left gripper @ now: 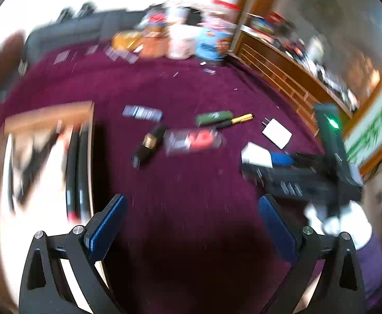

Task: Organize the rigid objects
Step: 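Grasp the red candle package with the left tool while the right tool grasps a white charger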

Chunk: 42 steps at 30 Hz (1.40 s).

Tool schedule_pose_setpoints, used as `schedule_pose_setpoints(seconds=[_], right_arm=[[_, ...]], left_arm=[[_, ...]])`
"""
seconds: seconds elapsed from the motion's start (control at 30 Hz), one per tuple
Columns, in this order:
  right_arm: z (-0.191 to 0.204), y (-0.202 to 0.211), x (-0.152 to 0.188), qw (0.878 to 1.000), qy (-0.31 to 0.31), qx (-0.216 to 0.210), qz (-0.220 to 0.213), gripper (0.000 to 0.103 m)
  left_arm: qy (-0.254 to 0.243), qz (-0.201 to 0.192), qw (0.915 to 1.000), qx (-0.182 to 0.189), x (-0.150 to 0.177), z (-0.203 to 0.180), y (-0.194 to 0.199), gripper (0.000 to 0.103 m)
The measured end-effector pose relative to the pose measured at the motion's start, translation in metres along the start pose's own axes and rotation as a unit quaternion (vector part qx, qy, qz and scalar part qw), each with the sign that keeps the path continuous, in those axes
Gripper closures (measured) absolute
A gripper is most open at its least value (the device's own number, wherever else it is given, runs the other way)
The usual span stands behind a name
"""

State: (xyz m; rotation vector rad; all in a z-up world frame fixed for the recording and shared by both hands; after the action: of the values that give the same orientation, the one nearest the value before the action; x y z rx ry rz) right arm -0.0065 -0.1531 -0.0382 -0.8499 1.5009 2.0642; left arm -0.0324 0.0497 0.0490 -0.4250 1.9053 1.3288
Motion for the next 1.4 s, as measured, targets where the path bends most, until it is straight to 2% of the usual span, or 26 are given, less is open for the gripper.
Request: schedule_pose_setpoints(seconds=[0.07,0.17,0.23,0.33,0.43,0.47,0.53,0.57,0.6,0.63,0.67,0.73,0.87,0.9,0.93,0.97,1.03,1.1,1.17,1.27,1.4], right_arm=[[-0.008,0.009,0.007,0.999,-0.030,-0.026,-0.024,0.039],[-0.029,0.017,0.006,0.992,-0.094,-0.054,-0.057,0.038],[-0.041,0.016,0.005,0.986,-0.139,-0.076,-0.056,0.038],[-0.050,0.019,0.003,0.980,-0.166,-0.088,-0.071,0.038],[-0.051,0.019,0.001,0.979,-0.168,-0.084,-0.074,0.038],[-0.050,0.019,0.001,0.980,-0.165,-0.083,-0.076,0.038],[-0.047,0.021,0.001,0.980,-0.160,-0.082,-0.081,0.038],[-0.047,0.021,0.001,0.980,-0.160,-0.082,-0.081,0.038],[-0.048,0.021,0.002,0.980,-0.160,-0.082,-0.081,0.038],[-0.048,0.021,0.001,0.980,-0.161,-0.082,-0.081,0.038],[-0.049,0.021,0.001,0.980,-0.163,-0.083,-0.081,0.038],[-0.051,0.021,0.001,0.979,-0.168,-0.084,-0.079,0.038],[-0.052,0.021,0.002,0.979,-0.171,-0.084,-0.077,0.037],[-0.052,0.022,0.002,0.979,-0.171,-0.082,-0.077,0.037],[-0.052,0.022,0.002,0.979,-0.170,-0.081,-0.078,0.037],[-0.052,0.021,0.002,0.979,-0.171,-0.079,-0.078,0.037],[-0.053,0.022,0.003,0.979,-0.172,-0.075,-0.079,0.037],[-0.054,0.022,0.003,0.979,-0.173,-0.072,-0.080,0.037],[-0.055,0.022,0.003,0.979,-0.174,-0.067,-0.079,0.037],[-0.056,0.022,0.003,0.980,-0.175,-0.061,-0.079,0.037],[-0.055,0.024,0.003,0.981,-0.167,-0.052,-0.083,0.037]], left_arm=[[-0.054,-0.001,0.9986,0.001,-0.013,-0.011,-0.018,0.006],[-0.117,0.033,0.9922,0.028,-0.028,-0.028,-0.063,0.006],[-0.157,0.048,0.9859,0.032,-0.034,-0.035,-0.084,0.011],[-0.209,0.062,0.9755,0.031,-0.042,-0.040,-0.106,0.014],[-0.231,0.089,0.9686,0.027,-0.043,-0.036,-0.130,0.014],[-0.231,0.098,0.9676,0.027,-0.042,-0.033,-0.136,0.014],[-0.222,0.131,0.9659,0.025,-0.034,-0.027,-0.149,0.030],[-0.204,0.126,0.9700,0.039,-0.033,-0.026,-0.147,0.037],[-0.190,0.132,0.9716,0.050,-0.032,-0.025,-0.146,0.050],[-0.188,0.129,0.9724,0.049,-0.032,-0.024,-0.142,0.073],[-0.186,0.130,0.9725,0.052,-0.030,-0.025,-0.138,0.080],[-0.170,0.140,0.9732,0.067,-0.024,-0.026,-0.129,0.080],[-0.172,0.130,0.9753,0.051,-0.011,-0.030,-0.117,0.079],[-0.163,0.128,0.9769,0.051,-0.010,-0.031,-0.117,0.073],[-0.157,0.127,0.9779,0.056,-0.012,-0.034,-0.118,0.062],[-0.153,0.124,0.9788,0.058,-0.012,-0.037,-0.119,0.058],[-0.172,0.110,0.9782,0.039,-0.007,-0.049,-0.121,0.046],[-0.186,0.094,0.9778,0.017,-0.006,-0.056,-0.119,0.048],[-0.160,0.103,0.9813,0.028,-0.007,-0.056,-0.115,0.077],[-0.134,0.090,0.9867,0.021,-0.008,-0.050,-0.101,0.080],[-0.076,0.060,0.9946,0.037,-0.004,-0.037,-0.060,0.080]])
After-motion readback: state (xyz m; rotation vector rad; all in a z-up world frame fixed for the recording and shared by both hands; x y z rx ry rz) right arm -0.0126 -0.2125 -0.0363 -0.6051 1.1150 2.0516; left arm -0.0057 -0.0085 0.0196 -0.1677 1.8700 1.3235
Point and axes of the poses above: each gripper's, at about its wrist camera, not at the fingertips, and y roughly against the way its jaws point, z to its left, x to its underside, the point moved 4 cm from there along -y, roughly the way its jaws point, and after that the axes turned 10 degrees about -z, right-handed, at the moved point
